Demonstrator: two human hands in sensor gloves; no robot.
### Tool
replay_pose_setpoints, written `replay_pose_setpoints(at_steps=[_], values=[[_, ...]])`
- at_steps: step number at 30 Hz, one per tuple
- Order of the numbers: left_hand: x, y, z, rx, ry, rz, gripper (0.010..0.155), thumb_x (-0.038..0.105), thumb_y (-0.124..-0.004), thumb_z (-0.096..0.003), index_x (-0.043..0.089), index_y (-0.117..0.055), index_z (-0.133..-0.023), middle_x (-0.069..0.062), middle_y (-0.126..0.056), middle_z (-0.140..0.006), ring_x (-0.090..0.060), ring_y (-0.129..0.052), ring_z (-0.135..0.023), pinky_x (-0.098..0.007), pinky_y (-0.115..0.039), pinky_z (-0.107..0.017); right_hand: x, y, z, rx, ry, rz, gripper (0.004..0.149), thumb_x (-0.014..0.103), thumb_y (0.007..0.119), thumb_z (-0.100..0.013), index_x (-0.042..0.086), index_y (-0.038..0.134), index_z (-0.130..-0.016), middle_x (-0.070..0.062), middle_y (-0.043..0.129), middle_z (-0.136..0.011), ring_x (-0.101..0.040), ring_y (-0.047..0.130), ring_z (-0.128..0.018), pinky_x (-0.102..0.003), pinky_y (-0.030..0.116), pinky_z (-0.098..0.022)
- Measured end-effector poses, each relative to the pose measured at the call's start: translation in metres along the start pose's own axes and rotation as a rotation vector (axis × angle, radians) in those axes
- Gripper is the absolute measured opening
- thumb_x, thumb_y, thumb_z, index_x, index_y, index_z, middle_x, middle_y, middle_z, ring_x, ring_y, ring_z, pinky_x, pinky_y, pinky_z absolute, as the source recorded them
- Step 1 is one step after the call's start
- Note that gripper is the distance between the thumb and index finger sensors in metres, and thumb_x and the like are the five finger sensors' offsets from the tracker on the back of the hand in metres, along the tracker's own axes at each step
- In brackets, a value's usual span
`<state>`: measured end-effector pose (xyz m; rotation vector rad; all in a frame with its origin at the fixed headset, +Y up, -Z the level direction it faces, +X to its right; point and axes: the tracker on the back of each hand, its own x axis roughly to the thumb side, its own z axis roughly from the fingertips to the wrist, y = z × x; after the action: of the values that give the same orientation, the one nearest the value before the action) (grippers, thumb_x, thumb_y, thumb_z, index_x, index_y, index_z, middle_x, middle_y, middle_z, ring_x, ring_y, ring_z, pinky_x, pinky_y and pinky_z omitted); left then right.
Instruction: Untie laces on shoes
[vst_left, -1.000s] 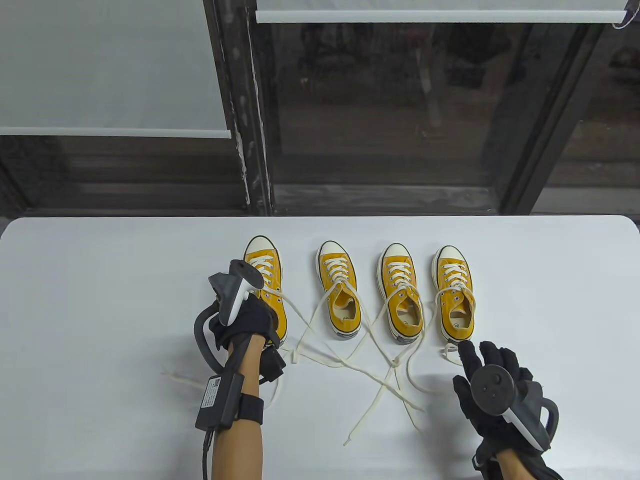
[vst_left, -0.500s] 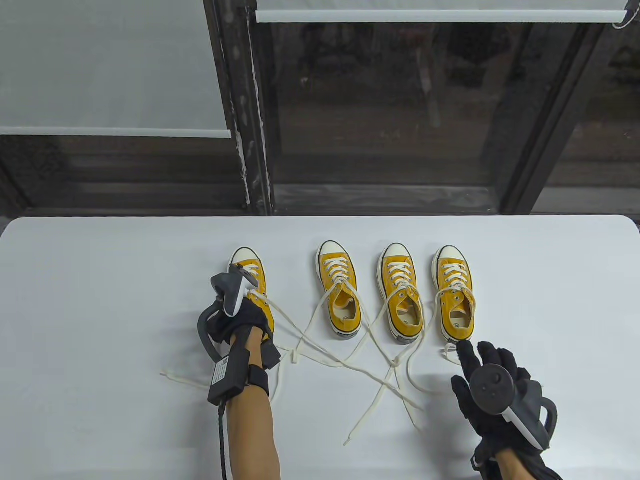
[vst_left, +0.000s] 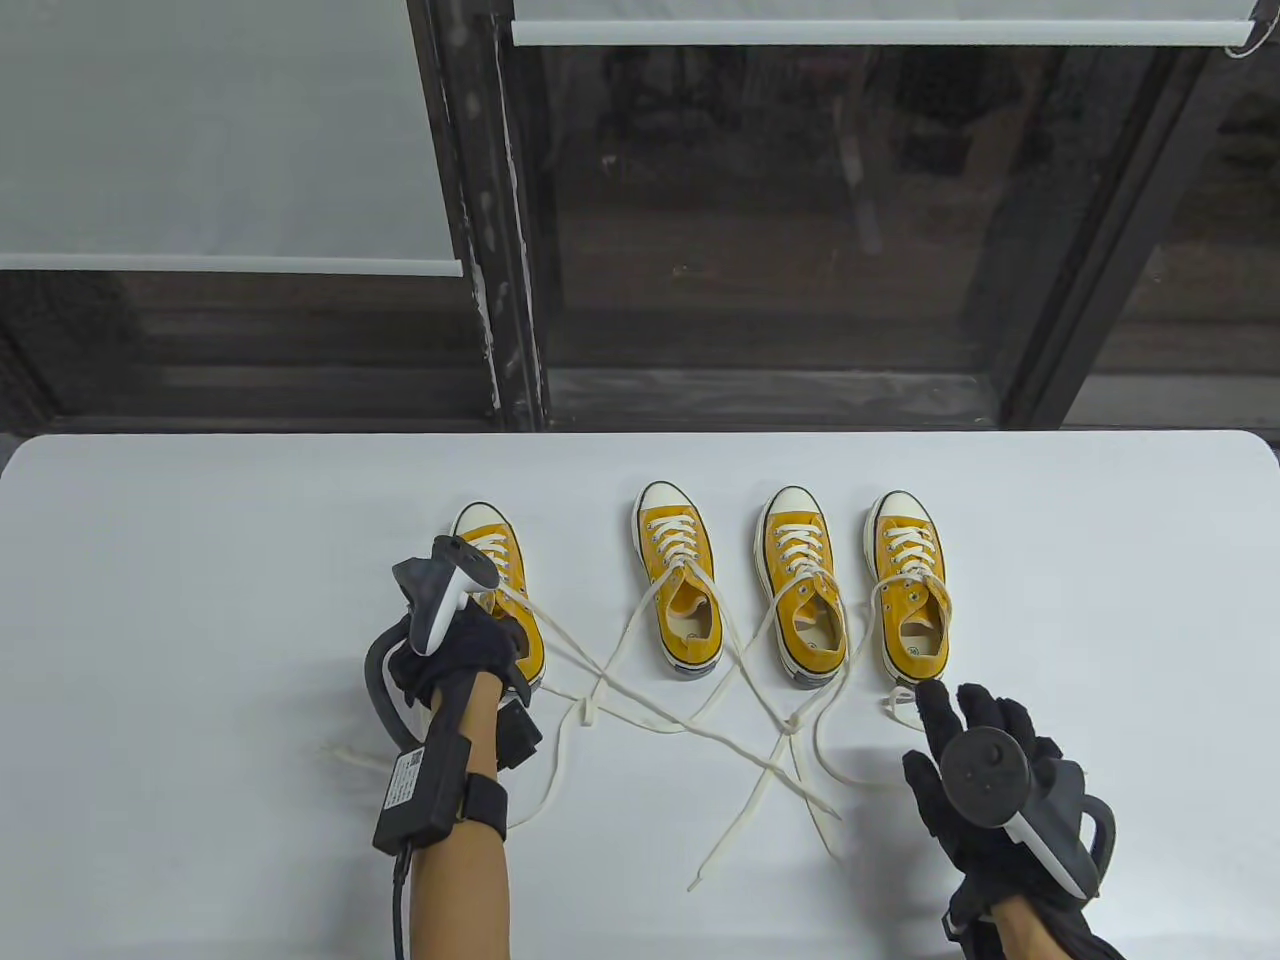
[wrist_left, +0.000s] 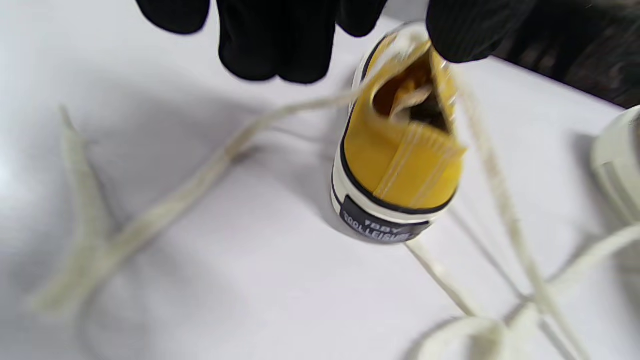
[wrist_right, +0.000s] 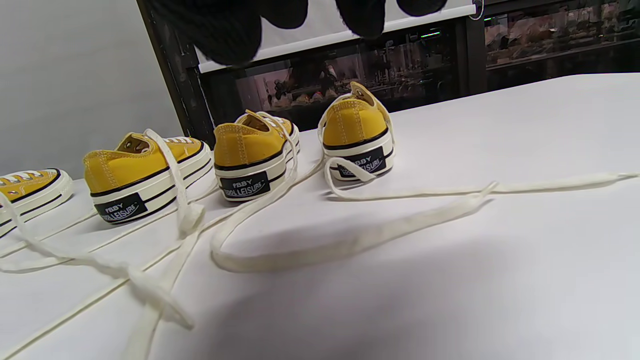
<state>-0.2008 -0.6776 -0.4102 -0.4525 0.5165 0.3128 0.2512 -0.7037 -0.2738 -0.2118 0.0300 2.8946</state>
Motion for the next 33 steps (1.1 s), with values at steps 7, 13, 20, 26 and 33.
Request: replay_pose_setpoints(at_steps=[7, 13, 20, 26, 33], values=[[-0.013, -0.013, 0.104, 0.161, -0.321, -0.005, 0.08, 0.06, -0.07, -0.0572, 0.032, -0.03, -0.121, -0.006, -0.032, -0.131, -0.039, -0.027, -0.122, -0.072, -0.028, -0.082, 0.001, -0.002, 0.001, -0.006, -0.015, -0.009, 0.068, 0.052, 0.061, -0.064, 0.033, 0.027, -0.119, -0.012, 0.03, -0.122, -0.045, 0.028, -0.111, -0.069, 0.033, -0.074], [-0.006, -0.057, 0.145, 0.131, -0.496, -0.147, 0.084, 0.068, -0.066, -0.0554, 0.039, -0.022, -0.121, -0.001, -0.017, -0.133, -0.04, -0.009, -0.122, -0.075, -0.018, -0.08, 0.002, -0.002, 0.002, -0.008, -0.03, -0.009, 0.068, 0.055, 0.058, -0.063, 0.034, 0.023, -0.118, -0.01, 0.026, -0.123, -0.043, 0.023, -0.113, -0.069, 0.031, -0.074], [0.003, -0.083, 0.138, 0.104, -0.472, -0.281, 0.085, 0.07, -0.063, -0.0534, 0.043, -0.016, -0.119, 0.004, -0.012, -0.133, -0.038, -0.003, -0.122, -0.074, -0.014, -0.08, 0.001, -0.002, 0.002, -0.009, -0.042, -0.005, 0.07, 0.06, 0.055, -0.062, 0.036, 0.019, -0.118, -0.008, 0.02, -0.124, -0.041, 0.016, -0.114, -0.07, 0.026, -0.074], [0.001, -0.085, 0.136, 0.131, -0.451, -0.294, 0.085, 0.071, -0.062, -0.0527, 0.043, -0.015, -0.118, 0.005, -0.011, -0.132, -0.037, -0.001, -0.122, -0.074, -0.013, -0.08, 0.001, -0.001, 0.003, -0.01, -0.051, 0.002, 0.071, 0.061, 0.053, -0.062, 0.037, 0.017, -0.117, -0.007, 0.018, -0.124, -0.041, 0.014, -0.113, -0.07, 0.025, -0.074], [0.001, -0.085, 0.136, 0.171, -0.43, -0.31, 0.085, 0.071, -0.062, -0.0525, 0.043, -0.016, -0.118, 0.005, -0.011, -0.132, -0.037, -0.002, -0.122, -0.074, -0.013, -0.08, 0.001, -0.002, 0.004, -0.019, -0.057, -0.001, 0.07, 0.06, 0.054, -0.062, 0.037, 0.018, -0.117, -0.007, 0.019, -0.124, -0.042, 0.015, -0.113, -0.07, 0.025, -0.074]])
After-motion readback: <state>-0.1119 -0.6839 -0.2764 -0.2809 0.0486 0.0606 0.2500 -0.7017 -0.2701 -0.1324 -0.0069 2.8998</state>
